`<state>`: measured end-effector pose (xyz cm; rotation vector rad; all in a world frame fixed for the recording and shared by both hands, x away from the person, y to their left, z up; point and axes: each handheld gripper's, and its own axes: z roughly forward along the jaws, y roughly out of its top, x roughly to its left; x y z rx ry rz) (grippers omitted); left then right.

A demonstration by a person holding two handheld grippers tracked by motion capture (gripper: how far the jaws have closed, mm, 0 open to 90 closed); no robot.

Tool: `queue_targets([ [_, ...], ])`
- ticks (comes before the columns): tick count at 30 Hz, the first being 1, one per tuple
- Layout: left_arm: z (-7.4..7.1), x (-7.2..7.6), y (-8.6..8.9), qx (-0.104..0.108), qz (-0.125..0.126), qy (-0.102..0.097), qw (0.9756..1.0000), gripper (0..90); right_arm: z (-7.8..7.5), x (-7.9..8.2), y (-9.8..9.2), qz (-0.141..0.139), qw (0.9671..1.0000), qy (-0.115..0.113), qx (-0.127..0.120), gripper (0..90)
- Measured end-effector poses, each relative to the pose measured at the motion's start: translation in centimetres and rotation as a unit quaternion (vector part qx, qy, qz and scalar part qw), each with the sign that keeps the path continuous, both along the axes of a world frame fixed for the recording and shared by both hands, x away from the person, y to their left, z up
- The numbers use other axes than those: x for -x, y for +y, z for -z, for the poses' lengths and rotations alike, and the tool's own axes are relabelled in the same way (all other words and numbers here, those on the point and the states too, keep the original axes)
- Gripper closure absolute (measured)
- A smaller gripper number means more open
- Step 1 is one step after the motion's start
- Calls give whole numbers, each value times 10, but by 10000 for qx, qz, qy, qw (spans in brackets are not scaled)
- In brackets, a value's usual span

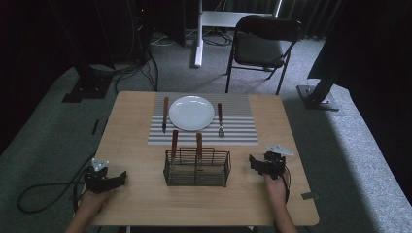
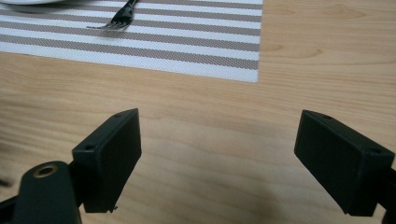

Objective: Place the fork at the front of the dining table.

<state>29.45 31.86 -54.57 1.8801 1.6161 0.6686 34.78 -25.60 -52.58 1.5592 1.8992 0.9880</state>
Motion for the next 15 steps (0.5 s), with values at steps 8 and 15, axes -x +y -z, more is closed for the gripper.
queue_targets([
  [8,0,0,0,3,-3,4,10000,75,-3,21,-13,151,9998,-124,55,141],
  [15,0,0,0,3,-5,4,10000,75,-1,35,-25,357,9991,-196,81,140],
])
